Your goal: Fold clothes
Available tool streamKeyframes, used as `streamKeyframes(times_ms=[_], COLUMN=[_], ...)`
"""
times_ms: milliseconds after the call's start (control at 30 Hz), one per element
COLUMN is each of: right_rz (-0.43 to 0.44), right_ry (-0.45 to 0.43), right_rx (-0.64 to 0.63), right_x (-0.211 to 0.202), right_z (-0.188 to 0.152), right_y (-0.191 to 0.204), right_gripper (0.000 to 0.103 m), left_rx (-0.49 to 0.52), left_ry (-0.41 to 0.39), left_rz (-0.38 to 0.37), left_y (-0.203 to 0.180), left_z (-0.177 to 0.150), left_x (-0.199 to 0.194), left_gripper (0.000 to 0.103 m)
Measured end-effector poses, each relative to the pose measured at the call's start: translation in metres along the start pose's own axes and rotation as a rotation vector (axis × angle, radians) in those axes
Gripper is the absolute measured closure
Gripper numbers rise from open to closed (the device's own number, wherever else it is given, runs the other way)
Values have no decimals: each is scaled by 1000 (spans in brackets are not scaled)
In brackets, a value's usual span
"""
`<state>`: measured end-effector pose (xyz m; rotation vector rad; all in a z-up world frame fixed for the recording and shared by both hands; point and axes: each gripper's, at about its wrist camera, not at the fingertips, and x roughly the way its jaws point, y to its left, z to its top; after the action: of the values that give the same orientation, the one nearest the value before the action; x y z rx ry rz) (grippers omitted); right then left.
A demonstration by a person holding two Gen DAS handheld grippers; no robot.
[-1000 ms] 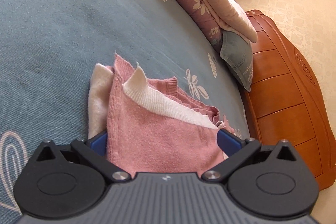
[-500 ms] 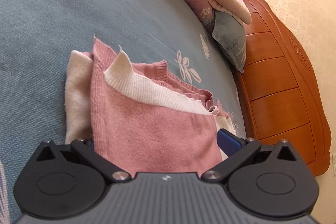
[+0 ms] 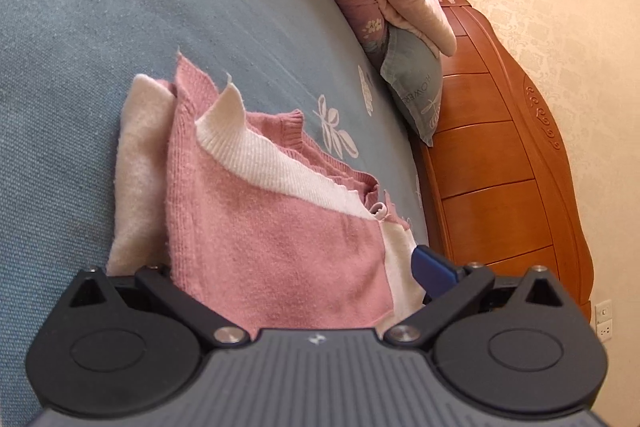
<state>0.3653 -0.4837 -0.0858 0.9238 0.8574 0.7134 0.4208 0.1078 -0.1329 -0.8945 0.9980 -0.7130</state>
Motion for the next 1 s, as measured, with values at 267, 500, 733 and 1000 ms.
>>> streamKeyframes(times_ms=[267,500,733,1000], right_rz=[-37,-117,-156,-195], right_ry=[63,102,68,1], right_rx=[-44,-54,-67,-77], right_x=[14,20,23,15], right_z=[3,2,-2,-8], right_y=[8,8,14,28], right_gripper=[73,97,98,94], left_rx=[60,67,-7,28], left_ry=[72,75,8,-14], left_rz=[6,99,164,219], left_y=[-10,3,28,15], left_z=[2,1,-3,-7], left_x=[8,-2,-6,-8], left_gripper=[10,44,94,94])
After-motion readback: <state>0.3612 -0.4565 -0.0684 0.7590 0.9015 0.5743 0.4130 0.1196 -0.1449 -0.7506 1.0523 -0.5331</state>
